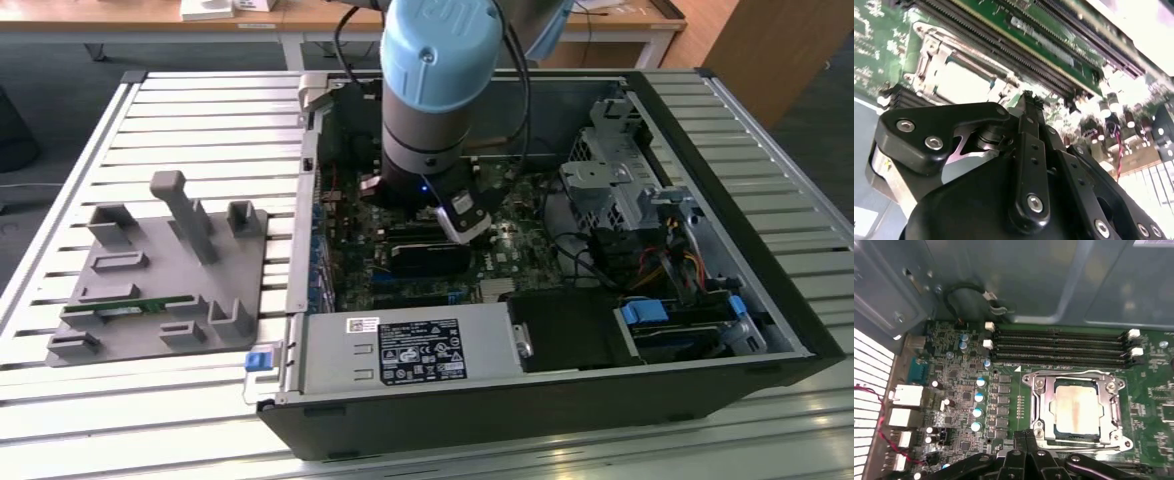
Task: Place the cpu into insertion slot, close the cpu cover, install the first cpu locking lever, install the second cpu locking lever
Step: 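Install the second cpu locking lever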
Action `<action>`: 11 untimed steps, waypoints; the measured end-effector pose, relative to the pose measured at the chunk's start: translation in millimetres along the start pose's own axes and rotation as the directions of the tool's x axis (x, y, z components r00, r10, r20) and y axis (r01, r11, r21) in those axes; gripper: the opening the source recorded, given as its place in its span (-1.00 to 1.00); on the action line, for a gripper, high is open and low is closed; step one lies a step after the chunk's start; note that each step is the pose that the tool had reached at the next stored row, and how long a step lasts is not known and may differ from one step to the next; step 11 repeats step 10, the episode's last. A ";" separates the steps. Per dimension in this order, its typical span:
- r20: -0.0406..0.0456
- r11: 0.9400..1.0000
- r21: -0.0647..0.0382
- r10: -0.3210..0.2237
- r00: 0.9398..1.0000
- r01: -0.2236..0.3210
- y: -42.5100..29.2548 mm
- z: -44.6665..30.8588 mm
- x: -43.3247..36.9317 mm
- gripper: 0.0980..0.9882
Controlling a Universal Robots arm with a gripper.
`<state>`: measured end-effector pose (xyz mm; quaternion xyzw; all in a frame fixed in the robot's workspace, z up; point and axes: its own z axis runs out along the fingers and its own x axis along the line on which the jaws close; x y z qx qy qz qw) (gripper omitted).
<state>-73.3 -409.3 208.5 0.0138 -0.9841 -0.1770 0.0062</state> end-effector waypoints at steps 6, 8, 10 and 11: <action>0.000 1.000 -0.003 0.000 1.000 0.000 6.0 -16.3 0.1 -0.98; 0.000 1.000 -0.003 0.000 1.000 0.000 7.1 -19.2 0.1 -0.98; 0.000 1.000 -0.003 0.000 1.000 0.000 7.7 -20.6 0.2 -0.98; 0.000 1.000 -0.003 0.000 1.000 0.000 7.7 -20.6 0.2 -0.98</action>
